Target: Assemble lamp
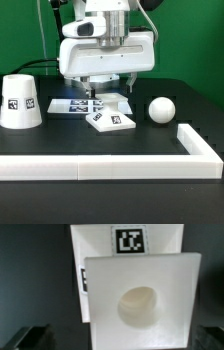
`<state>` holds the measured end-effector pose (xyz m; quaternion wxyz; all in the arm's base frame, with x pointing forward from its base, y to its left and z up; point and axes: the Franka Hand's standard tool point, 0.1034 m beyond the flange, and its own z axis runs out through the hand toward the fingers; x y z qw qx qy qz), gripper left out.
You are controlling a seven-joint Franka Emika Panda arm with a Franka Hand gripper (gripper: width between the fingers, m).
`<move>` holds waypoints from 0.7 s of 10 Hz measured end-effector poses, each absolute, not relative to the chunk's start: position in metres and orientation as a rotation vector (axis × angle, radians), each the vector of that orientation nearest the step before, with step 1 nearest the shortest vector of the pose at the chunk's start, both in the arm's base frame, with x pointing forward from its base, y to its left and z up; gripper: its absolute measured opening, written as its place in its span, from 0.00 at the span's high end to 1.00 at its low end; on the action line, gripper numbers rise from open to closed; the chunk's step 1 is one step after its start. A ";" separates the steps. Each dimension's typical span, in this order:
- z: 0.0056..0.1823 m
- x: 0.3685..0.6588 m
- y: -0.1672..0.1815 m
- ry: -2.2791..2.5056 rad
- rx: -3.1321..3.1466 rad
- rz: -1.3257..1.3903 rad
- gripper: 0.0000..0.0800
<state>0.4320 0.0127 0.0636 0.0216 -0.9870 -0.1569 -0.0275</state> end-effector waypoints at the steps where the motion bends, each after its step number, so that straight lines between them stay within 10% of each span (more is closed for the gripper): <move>1: 0.063 0.431 0.017 -0.477 -3.059 -0.081 0.13; 7: 0.046 0.426 0.016 -0.513 -3.056 -0.075 0.13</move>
Offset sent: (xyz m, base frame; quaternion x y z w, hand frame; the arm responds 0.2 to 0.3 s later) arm -0.0032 -0.0033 -0.0134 -0.0095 0.0160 -0.0217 0.9996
